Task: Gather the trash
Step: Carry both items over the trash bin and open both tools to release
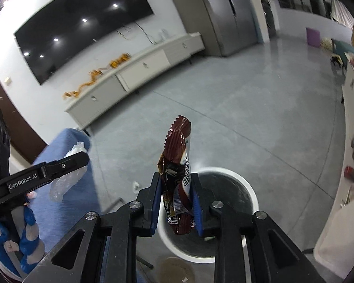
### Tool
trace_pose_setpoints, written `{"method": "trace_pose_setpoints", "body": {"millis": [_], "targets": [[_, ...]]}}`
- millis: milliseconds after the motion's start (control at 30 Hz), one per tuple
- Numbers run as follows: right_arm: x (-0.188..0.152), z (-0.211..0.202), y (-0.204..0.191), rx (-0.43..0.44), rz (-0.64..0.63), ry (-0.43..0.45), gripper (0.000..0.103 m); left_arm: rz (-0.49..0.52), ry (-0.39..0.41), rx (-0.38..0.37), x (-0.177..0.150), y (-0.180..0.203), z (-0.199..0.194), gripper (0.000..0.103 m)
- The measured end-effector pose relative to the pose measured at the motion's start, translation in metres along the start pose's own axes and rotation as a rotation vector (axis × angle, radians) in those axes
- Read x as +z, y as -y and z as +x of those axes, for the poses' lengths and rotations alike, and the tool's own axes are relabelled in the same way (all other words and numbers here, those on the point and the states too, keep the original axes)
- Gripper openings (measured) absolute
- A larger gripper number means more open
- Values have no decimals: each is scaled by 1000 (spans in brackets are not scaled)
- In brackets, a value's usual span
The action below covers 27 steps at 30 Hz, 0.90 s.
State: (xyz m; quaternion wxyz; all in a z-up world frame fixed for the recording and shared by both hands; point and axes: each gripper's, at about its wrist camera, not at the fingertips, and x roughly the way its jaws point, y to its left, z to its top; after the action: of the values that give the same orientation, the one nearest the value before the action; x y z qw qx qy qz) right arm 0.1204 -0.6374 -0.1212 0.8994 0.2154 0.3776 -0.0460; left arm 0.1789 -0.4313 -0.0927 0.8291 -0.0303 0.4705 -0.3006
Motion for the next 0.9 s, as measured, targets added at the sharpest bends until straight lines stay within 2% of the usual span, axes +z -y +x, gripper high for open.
{"method": "trace_pose_setpoints", "body": {"millis": [100,200,267,333,400,567,767,900], "targets": [[-6,21,19,-2,47,-50,24,-21,-58,-5,5,6,37,31],[-11,39,31,-20,74,-93,31,-54,-119,-33,2,3,69,34],[-14,48,39,-37,89,-112,40,-75,-136,-52,1,0,80,44],[-13,53,41,-54,95,-121,44,-92,-136,-66,0,-3,84,63],[-12,55,44,-65,103,-125,46,-97,-136,-76,1,-3,87,65],[-4,53,49,-89,127,-113,48,-105,-129,-79,0,-5,81,65],[13,37,37,-107,103,-56,48,-113,-43,-21,2,-9,44,65],[26,19,11,-109,52,-10,48,-118,29,30,1,-20,7,65]]}}
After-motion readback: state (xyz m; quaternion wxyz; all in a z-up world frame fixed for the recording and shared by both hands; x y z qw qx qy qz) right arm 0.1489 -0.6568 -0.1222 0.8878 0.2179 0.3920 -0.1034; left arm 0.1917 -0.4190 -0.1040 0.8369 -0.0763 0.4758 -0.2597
